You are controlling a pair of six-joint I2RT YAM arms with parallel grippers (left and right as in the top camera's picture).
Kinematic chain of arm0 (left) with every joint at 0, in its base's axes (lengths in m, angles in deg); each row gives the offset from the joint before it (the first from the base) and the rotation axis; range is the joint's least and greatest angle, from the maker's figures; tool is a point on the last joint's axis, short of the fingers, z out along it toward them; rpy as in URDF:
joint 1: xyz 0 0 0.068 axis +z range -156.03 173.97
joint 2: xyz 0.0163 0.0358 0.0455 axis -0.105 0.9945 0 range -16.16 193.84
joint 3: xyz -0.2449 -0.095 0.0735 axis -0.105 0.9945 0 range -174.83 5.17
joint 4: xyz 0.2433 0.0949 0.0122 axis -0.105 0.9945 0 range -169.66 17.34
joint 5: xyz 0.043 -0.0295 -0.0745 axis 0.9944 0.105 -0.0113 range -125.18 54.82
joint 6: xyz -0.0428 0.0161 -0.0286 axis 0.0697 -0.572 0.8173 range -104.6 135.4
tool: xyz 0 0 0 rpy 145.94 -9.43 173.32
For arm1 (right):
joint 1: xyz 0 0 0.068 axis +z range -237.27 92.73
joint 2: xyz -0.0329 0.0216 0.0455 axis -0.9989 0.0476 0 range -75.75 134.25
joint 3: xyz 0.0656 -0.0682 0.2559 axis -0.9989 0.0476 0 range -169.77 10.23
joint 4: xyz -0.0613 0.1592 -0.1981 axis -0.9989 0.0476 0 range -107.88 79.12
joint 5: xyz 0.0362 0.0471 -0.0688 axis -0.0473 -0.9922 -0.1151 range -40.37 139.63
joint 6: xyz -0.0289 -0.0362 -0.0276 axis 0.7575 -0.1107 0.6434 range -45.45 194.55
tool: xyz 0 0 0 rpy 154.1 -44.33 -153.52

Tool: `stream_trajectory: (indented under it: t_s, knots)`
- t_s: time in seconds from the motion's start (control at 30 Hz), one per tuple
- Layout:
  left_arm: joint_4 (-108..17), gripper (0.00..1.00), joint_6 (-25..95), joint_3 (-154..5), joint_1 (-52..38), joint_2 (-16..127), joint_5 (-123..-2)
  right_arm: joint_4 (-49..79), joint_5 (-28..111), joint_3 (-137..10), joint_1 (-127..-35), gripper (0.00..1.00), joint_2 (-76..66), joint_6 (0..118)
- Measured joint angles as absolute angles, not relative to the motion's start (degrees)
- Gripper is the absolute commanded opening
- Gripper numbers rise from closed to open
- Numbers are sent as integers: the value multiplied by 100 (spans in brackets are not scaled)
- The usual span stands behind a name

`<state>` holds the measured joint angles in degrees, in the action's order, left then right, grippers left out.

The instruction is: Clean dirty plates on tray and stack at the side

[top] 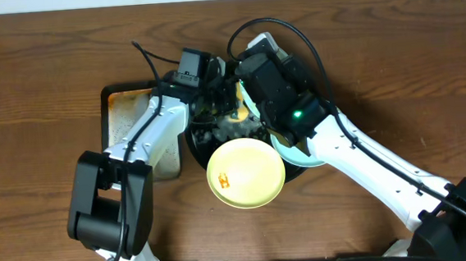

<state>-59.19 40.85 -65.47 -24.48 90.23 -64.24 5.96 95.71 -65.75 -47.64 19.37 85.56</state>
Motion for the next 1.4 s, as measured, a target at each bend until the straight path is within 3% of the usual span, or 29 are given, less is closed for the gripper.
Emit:
stream_trajectory:
  t_s: [0.57,1.4]
  knots:
    - [-5093,16,3477,-6544,-2407,9023,-5676,-209,10612,-6575,-4707,1,1939,10044]
    - [-5088,17,3436,-6544,-2407,9023,-5578,-368,10828,-6575,-4652,1,1939,10359]
